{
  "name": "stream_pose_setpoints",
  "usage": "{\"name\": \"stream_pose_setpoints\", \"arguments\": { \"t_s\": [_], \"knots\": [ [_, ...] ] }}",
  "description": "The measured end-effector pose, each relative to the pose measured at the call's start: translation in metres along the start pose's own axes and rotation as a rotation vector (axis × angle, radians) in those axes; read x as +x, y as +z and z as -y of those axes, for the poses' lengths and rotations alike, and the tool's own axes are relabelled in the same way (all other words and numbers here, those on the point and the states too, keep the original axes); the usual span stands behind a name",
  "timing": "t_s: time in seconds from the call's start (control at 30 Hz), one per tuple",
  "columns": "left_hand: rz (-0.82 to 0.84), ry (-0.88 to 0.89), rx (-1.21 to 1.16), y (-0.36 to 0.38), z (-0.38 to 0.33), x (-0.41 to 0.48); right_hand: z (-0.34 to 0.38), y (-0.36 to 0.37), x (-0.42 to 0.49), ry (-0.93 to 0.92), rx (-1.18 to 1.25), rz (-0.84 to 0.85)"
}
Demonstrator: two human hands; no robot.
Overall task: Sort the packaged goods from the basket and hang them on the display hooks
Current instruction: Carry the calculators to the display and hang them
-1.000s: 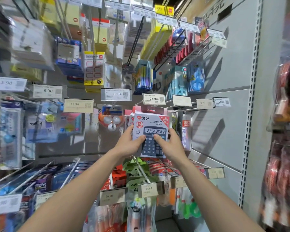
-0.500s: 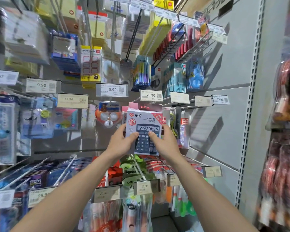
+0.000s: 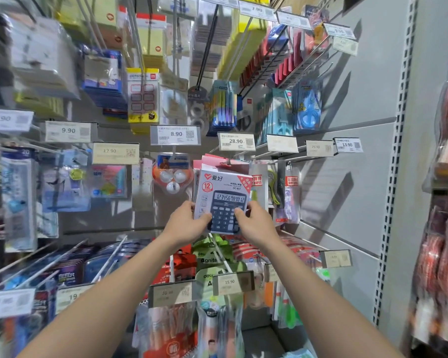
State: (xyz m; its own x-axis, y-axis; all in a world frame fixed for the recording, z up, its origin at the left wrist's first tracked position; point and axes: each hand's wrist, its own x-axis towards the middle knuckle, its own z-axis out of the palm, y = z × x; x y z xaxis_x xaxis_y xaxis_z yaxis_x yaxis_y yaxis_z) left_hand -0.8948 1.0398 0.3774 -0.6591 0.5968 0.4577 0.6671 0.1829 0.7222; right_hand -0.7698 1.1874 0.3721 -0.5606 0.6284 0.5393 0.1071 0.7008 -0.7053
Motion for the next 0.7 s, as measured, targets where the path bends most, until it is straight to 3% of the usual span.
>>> {"name": "stream_pose_setpoints", "arguments": {
  "t_s": [0.1, 0.33, 0.53, 0.7],
  "knots": [
    [0.068, -0.061, 0.234, -0.004, 0.017, 0.002, -0.013, 0.004, -0.008, 0.01, -0.196, 0.002],
    [0.287, -0.121, 0.394, -0.015, 0.024, 0.004, -0.003, 0.009, -0.027, -0.017, -0.458, 0.023],
    [0.458, -0.138, 0.501, -0.04, -0.004, 0.021, 0.055, 0.013, -0.019, -0.038, -0.551, 0.405],
    [0.592, -0.162, 0.515, -0.104, -0.058, 0.028, 0.131, -0.02, 0.008, 0.045, -0.451, 0.586]
  ]
}}
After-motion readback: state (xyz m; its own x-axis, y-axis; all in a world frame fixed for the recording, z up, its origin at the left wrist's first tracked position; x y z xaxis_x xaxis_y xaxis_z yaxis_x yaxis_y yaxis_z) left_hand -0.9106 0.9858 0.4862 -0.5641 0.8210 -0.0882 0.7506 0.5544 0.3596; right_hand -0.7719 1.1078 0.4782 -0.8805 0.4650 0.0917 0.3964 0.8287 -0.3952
